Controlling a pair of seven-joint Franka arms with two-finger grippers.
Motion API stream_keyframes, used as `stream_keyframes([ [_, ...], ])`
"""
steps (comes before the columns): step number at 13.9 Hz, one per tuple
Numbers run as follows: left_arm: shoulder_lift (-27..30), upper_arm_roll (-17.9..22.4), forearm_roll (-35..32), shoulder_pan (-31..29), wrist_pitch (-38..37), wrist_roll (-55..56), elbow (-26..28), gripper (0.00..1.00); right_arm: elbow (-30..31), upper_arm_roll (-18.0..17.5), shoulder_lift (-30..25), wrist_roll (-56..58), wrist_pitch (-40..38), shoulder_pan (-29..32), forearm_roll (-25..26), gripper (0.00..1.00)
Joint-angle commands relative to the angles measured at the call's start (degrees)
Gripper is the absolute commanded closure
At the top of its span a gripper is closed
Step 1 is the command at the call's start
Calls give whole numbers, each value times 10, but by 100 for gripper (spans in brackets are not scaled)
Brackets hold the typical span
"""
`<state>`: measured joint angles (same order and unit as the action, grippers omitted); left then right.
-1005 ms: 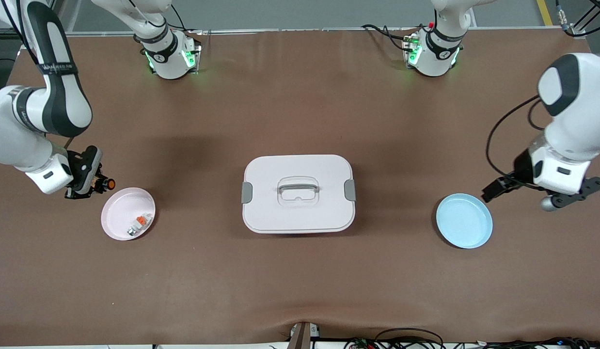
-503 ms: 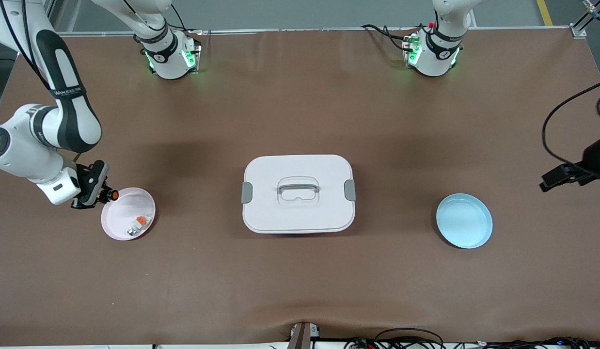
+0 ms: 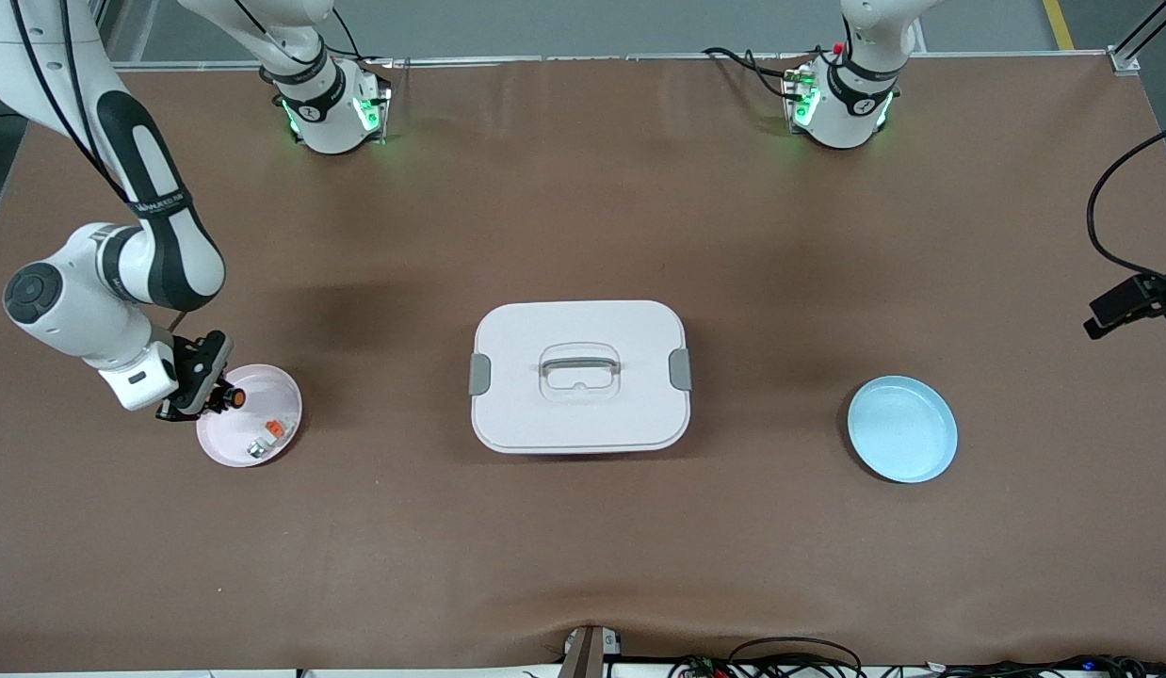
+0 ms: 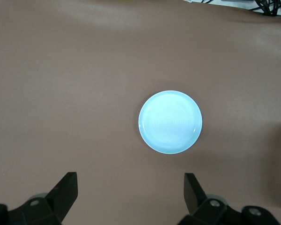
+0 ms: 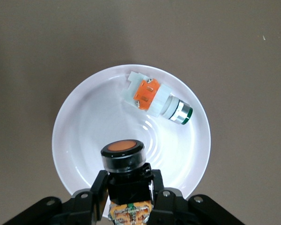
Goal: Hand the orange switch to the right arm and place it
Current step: 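Lower the switch onto the white plate and open the right gripper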
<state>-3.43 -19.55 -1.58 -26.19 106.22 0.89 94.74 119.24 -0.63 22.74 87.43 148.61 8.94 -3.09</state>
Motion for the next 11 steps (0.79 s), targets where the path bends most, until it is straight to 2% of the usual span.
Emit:
stream_keyframes([
  [1,24,-1,13,-7,-23,-19,4,0,13,0,11,-16,38,-4,14,100],
  [4,26,2,22,0,-23,-18,2,0,25,1,20,-17,69,-4,14,100],
  [5,26,17,22,16,-23,-17,2,0,28,1,27,-16,82,-4,14,100],
  [8,27,118,23,112,-23,-18,2,0,28,4,45,-17,103,-8,28,100],
  [11,26,170,34,165,-22,-16,-4,0,28,10,49,-17,103,-9,31,100],
])
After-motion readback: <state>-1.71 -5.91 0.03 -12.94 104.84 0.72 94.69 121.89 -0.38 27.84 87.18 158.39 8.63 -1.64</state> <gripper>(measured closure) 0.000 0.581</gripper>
